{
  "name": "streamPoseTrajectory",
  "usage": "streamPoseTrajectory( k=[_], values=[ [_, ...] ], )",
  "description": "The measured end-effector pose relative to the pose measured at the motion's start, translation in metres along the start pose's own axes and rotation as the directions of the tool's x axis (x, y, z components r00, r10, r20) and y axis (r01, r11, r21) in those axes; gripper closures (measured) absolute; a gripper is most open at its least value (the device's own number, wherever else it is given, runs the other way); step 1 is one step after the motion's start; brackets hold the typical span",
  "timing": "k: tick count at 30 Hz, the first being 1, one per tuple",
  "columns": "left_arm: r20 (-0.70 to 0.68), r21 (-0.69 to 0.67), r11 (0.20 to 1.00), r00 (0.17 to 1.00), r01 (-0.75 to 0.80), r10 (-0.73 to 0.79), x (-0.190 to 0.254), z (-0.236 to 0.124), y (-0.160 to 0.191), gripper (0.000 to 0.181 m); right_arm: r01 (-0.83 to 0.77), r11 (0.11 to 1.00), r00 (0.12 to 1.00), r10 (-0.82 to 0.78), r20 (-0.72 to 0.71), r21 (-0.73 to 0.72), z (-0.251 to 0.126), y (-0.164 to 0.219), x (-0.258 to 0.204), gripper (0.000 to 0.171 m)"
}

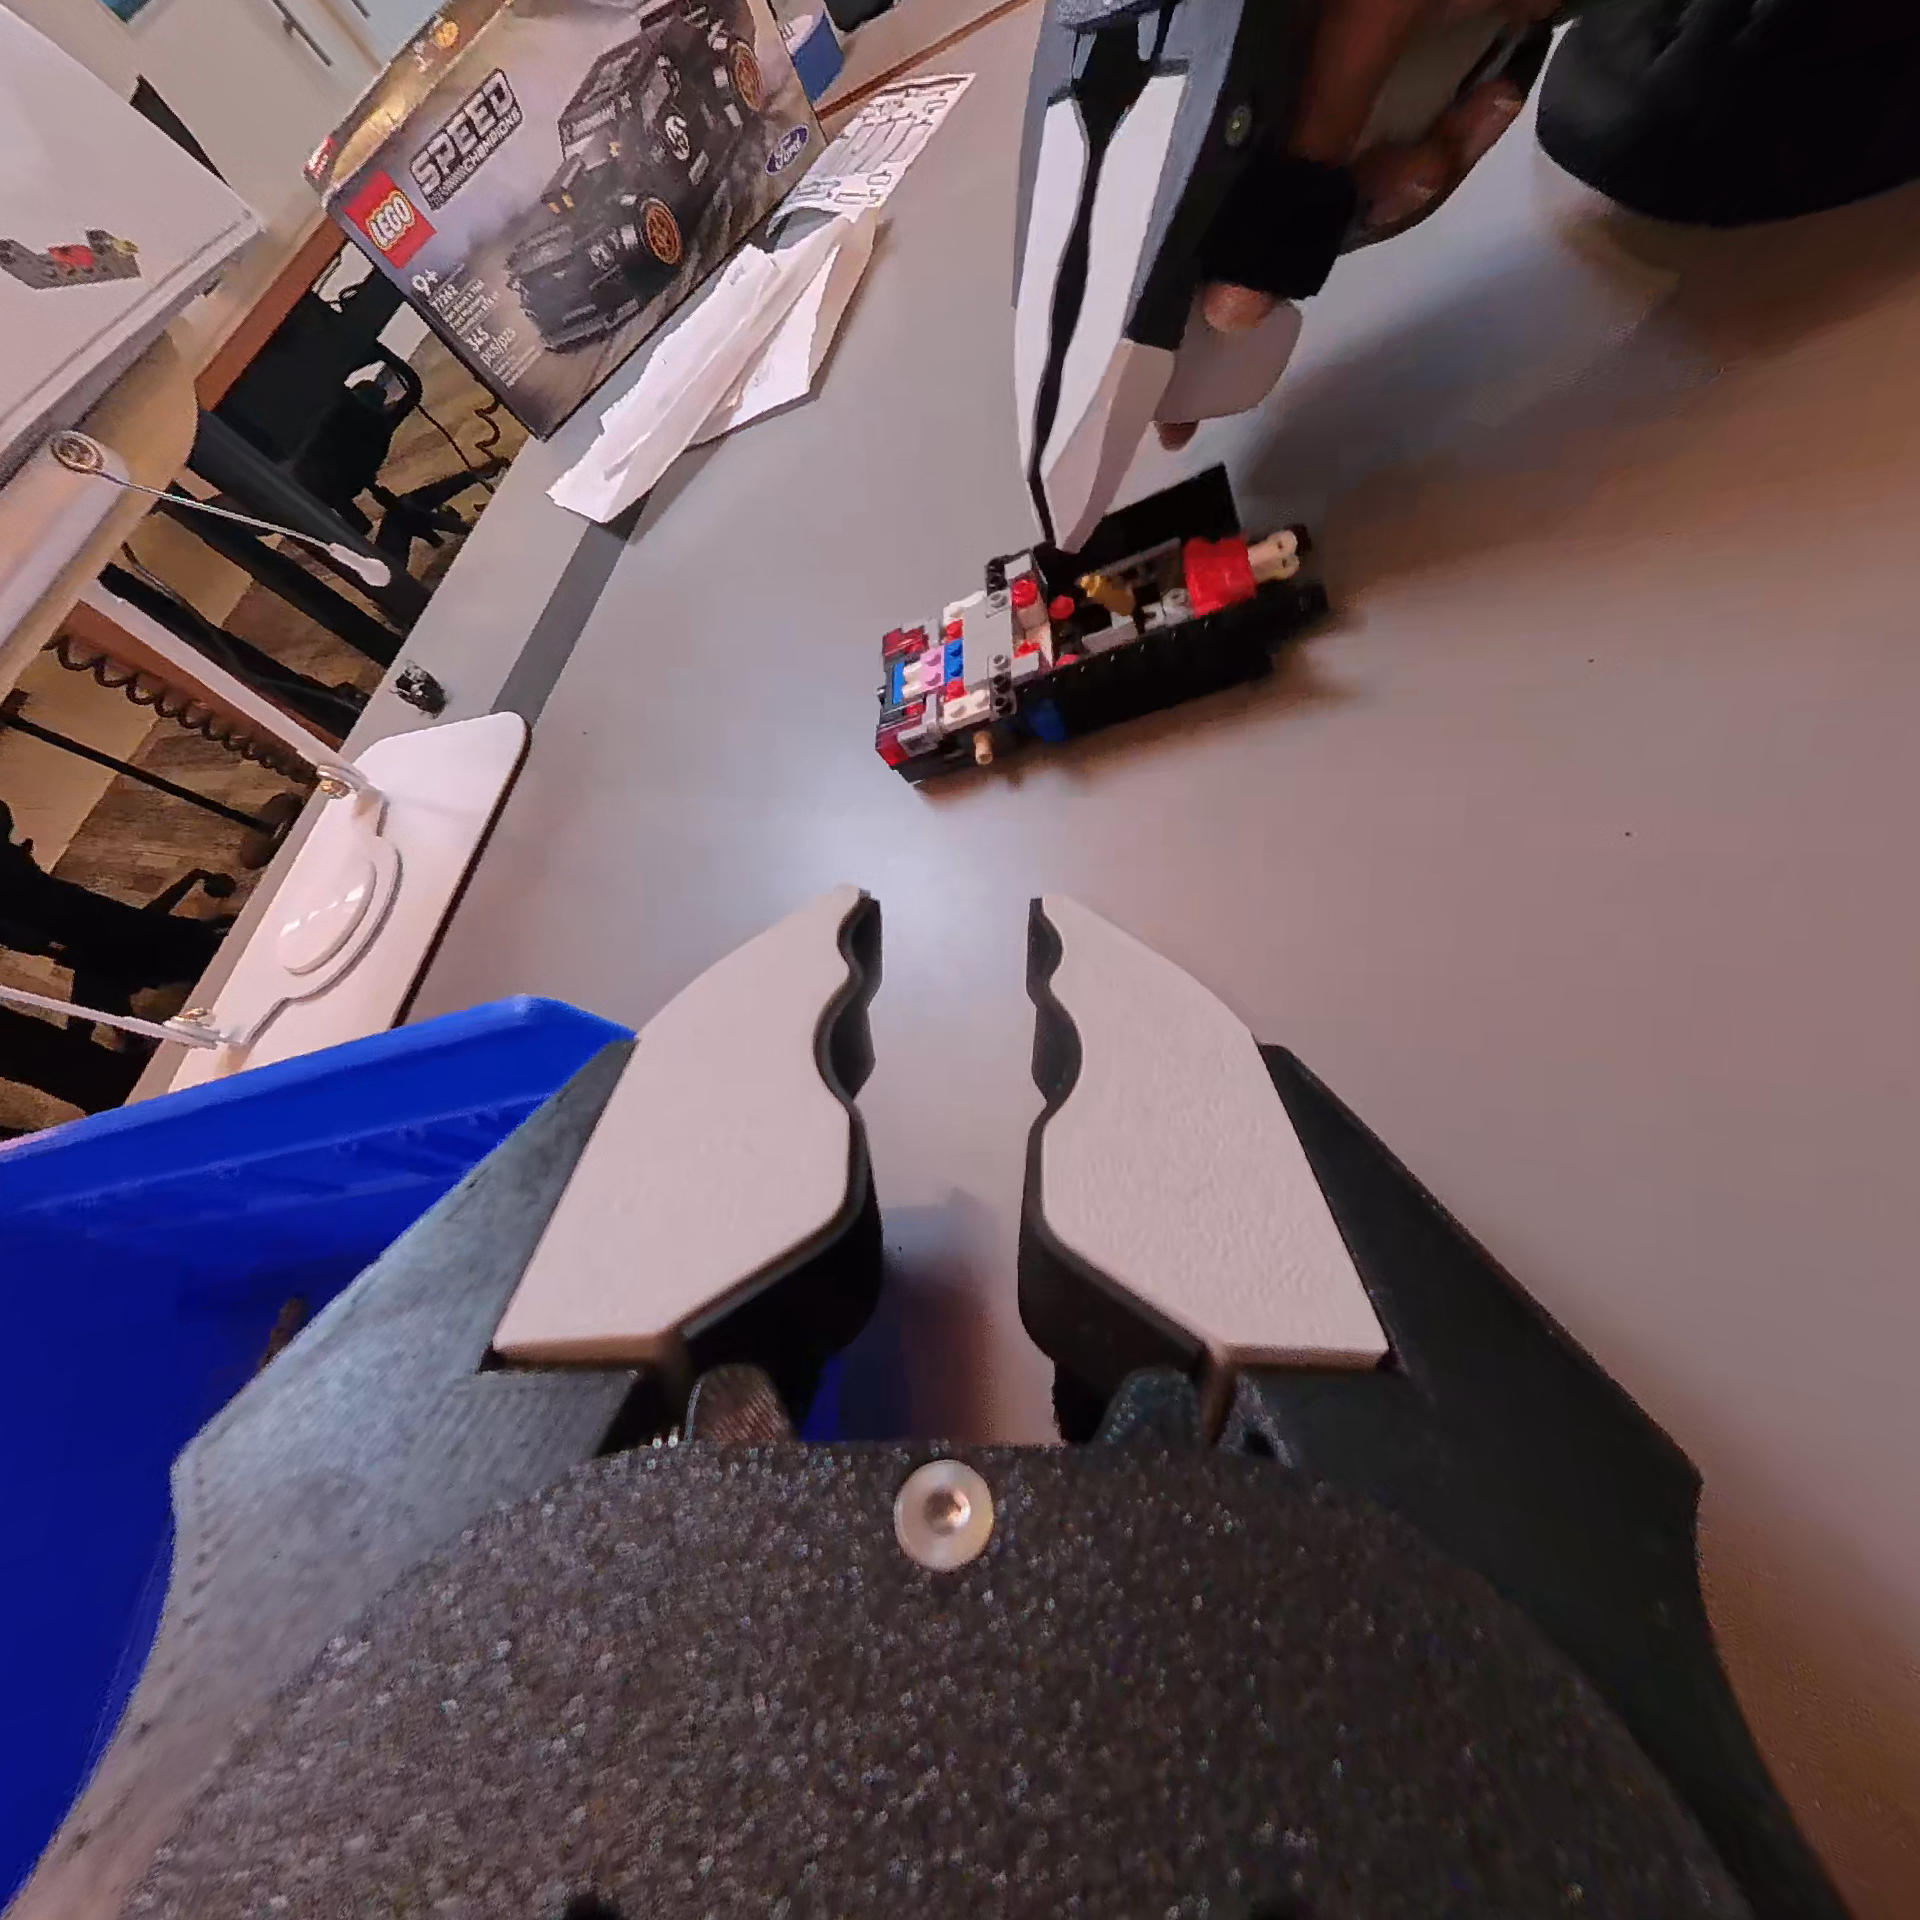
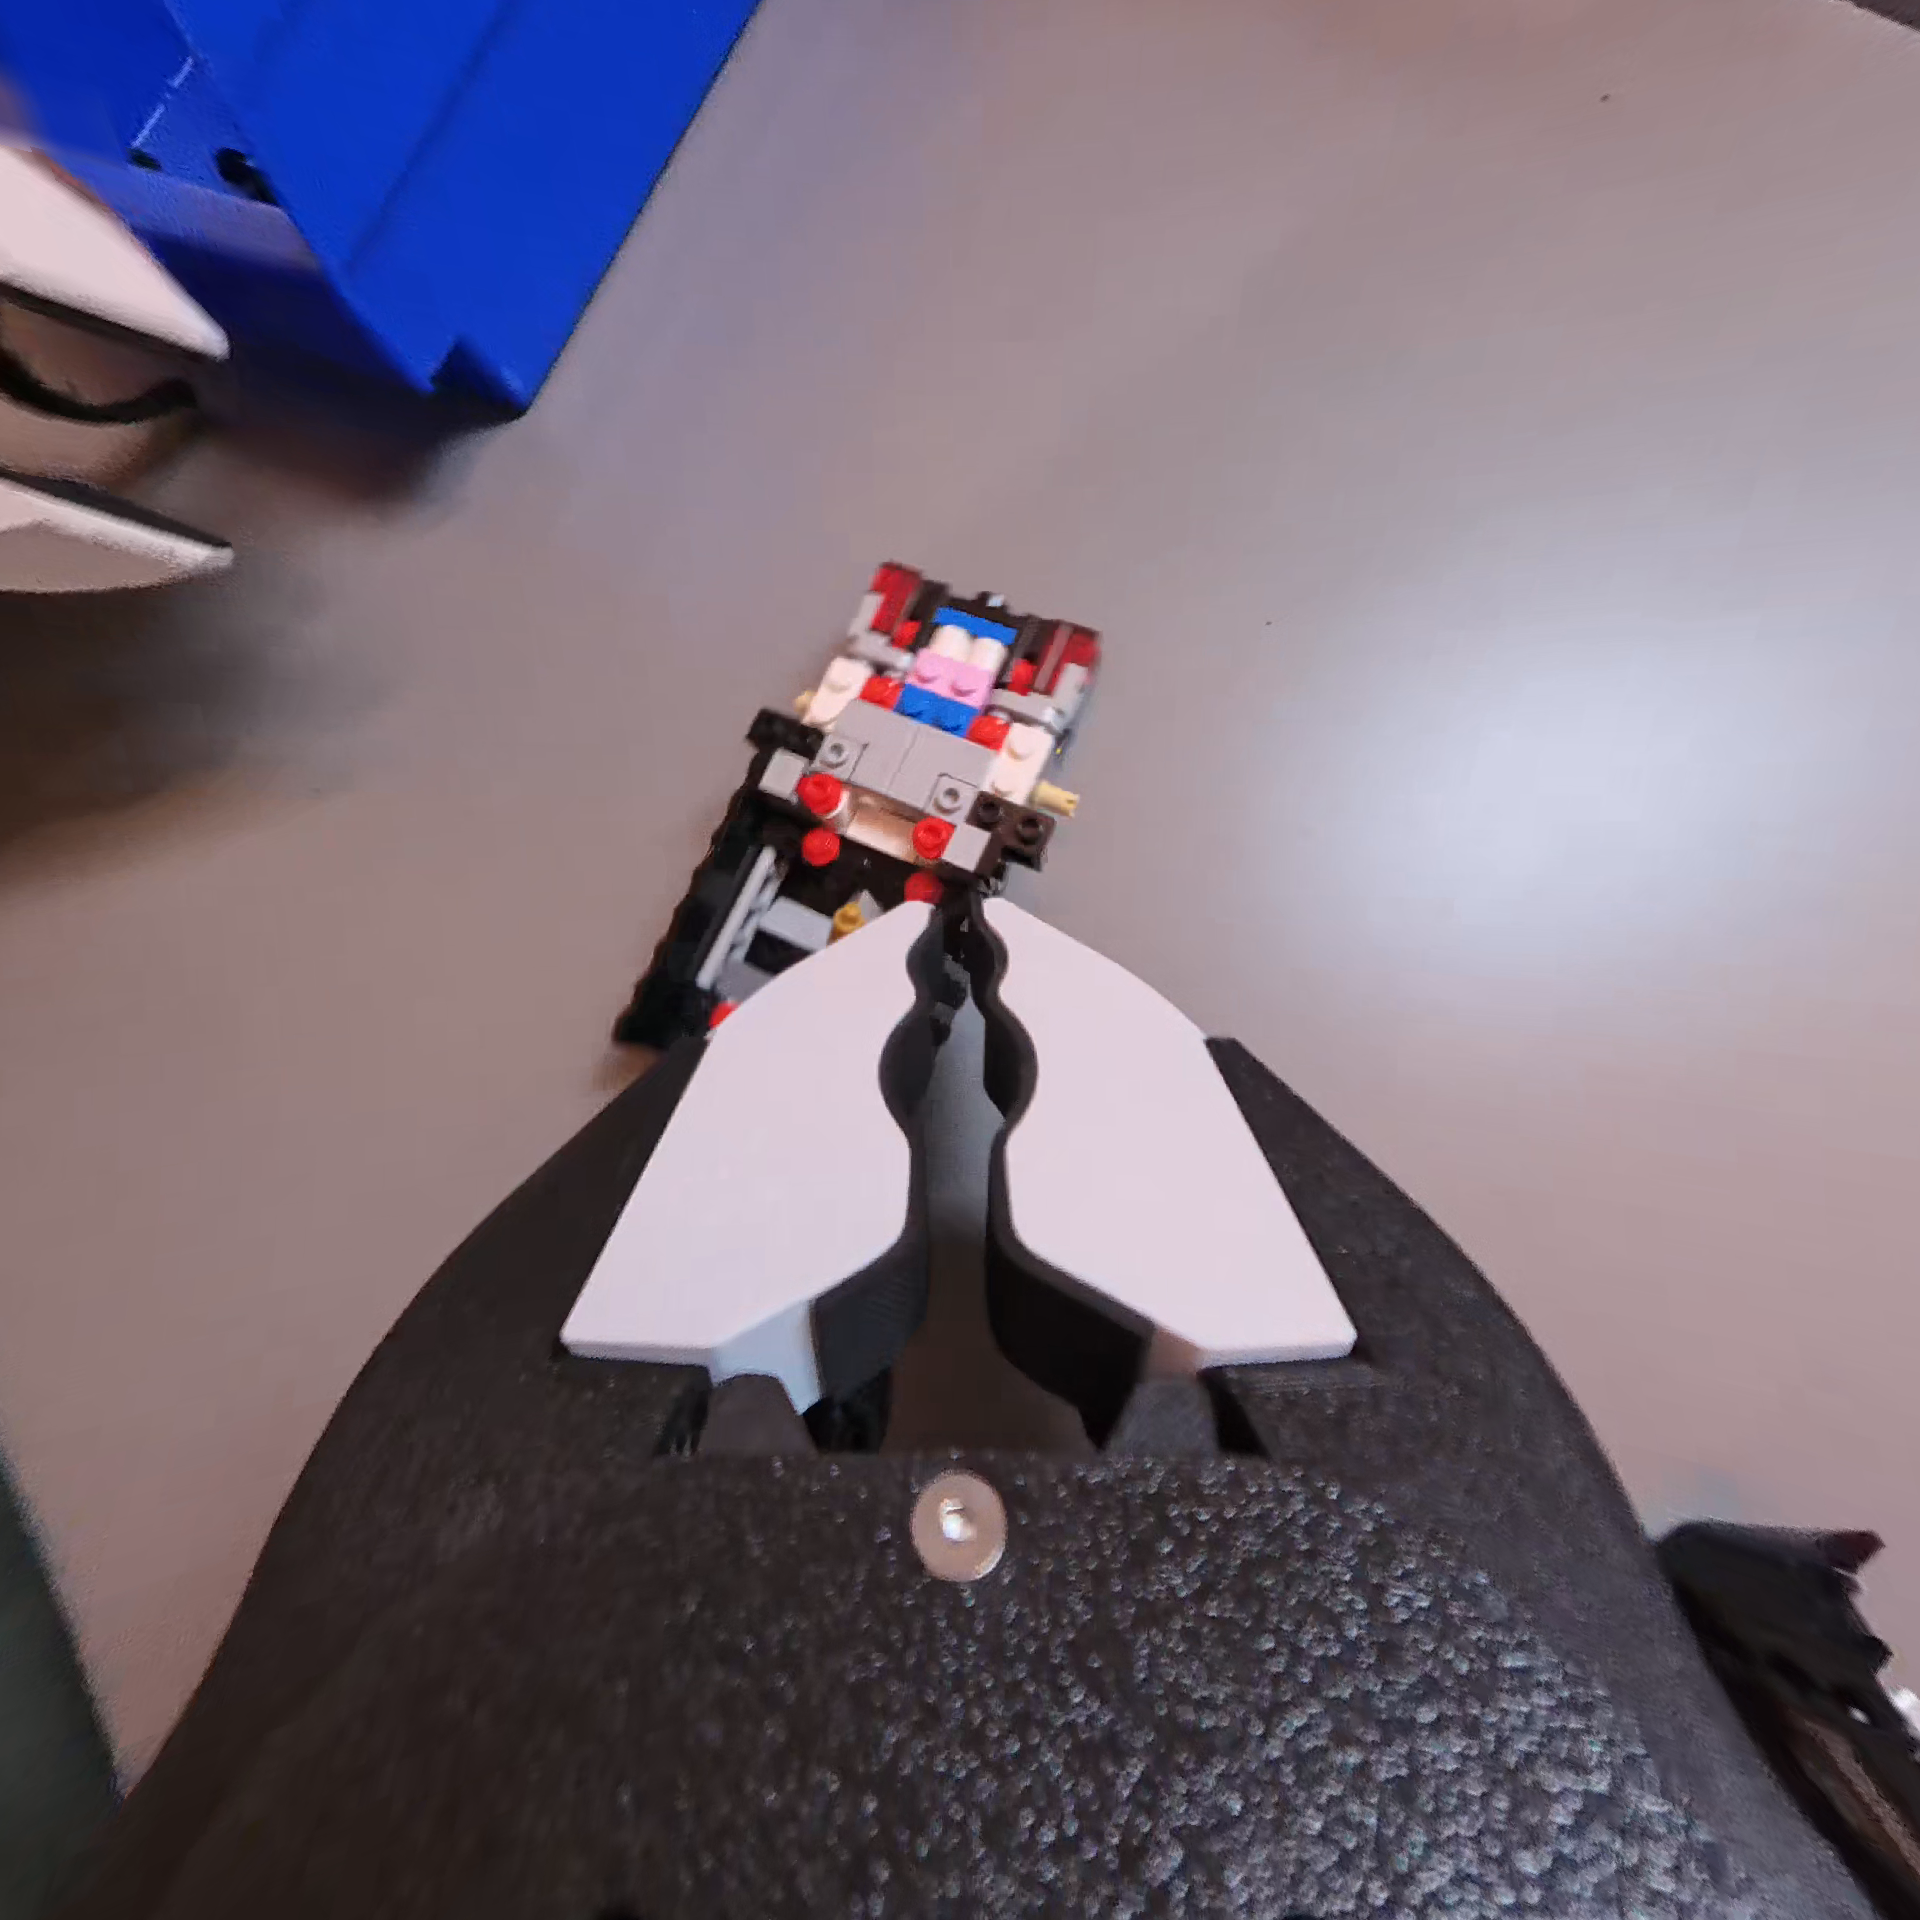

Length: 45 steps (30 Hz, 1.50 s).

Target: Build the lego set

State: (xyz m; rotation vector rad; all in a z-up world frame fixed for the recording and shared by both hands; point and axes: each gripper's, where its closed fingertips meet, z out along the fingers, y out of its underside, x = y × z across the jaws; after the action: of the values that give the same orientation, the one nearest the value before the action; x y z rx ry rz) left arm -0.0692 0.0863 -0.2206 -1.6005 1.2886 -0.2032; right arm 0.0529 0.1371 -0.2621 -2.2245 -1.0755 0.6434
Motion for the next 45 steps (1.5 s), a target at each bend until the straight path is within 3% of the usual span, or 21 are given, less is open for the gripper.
streamPoseTrajectory(
  k=[3,6,8,10,15,18,21,23,25,30,33,39,45],
  values=[
    [0.011,0.013,1.000,1.000,0.004,-0.004,-0.003,-0.002,-0.003,0.155,0.028,0.999,0.999,-0.028,0.037,0.019,-0.004,-0.006,-0.007,0.159],
    [0.038,0.047,0.998,0.999,0.033,-0.035,-0.010,-0.005,-0.008,0.157,0.088,0.989,0.996,-0.087,-0.010,0.119,-0.014,-0.041,0.003,0.152],
    [0.070,0.093,0.993,0.995,0.071,-0.077,-0.019,-0.009,-0.014,0.160,0.152,0.965,0.987,-0.137,-0.086,0.211,-0.021,-0.081,0.011,0.146],
    [0.094,0.146,0.983,0.988,0.111,-0.125,-0.027,-0.013,-0.020,0.162,0.232,0.927,0.964,-0.178,-0.197,0.296,-0.024,-0.131,0.021,0.129],
    [0.137,0.193,0.972,0.977,0.136,-0.164,-0.037,-0.017,-0.022,0.165,0.433,0.795,0.837,-0.179,-0.517,0.425,-0.008,-0.279,0.050,0.095],
    [0.138,0.204,0.971,0.978,0.128,-0.158,-0.035,-0.018,-0.024,0.166,0.494,0.765,0.757,-0.144,-0.638,0.413,0.019,-0.349,0.065,0.080],
    [0.147,0.194,0.975,0.979,0.109,-0.138,-0.034,-0.017,-0.021,0.167,0.562,0.755,0.639,-0.137,-0.757,0.337,0.041,-0.389,0.080,0.082],
    [0.145,0.189,0.975,0.978,0.119,-0.148,-0.035,-0.017,-0.018,0.167,0.599,0.750,0.558,-0.140,-0.818,0.280,0.044,-0.396,0.089,0.092],
    [0.147,0.193,0.973,0.977,0.127,-0.156,-0.037,-0.019,-0.017,0.167,0.623,0.728,0.534,-0.127,-0.836,0.287,0.039,-0.394,0.093,0.111],
    [0.132,0.242,0.954,0.969,0.174,-0.210,-0.042,-0.024,-0.025,0.167,0.594,0.712,0.618,-0.106,-0.779,0.375,0.017,-0.377,0.106,0.141],
    [0.141,0.285,0.938,0.959,0.198,-0.245,-0.053,-0.028,-0.035,0.164,0.557,0.727,0.663,-0.097,-0.742,0.402,0.005,-0.364,0.120,0.146],
    [0.195,0.268,0.898,0.893,0.348,-0.405,-0.146,-0.039,-0.055,0.145,0.463,0.775,0.742,-0.074,-0.666,0.430,-0.004,-0.342,0.150,0.149],
    [0.201,0.211,0.855,0.835,0.473,-0.512,-0.256,0.005,-0.045,0.133,0.420,0.797,0.757,-0.043,-0.652,0.435,-0.012,-0.329,0.175,0.149]
  ],
)
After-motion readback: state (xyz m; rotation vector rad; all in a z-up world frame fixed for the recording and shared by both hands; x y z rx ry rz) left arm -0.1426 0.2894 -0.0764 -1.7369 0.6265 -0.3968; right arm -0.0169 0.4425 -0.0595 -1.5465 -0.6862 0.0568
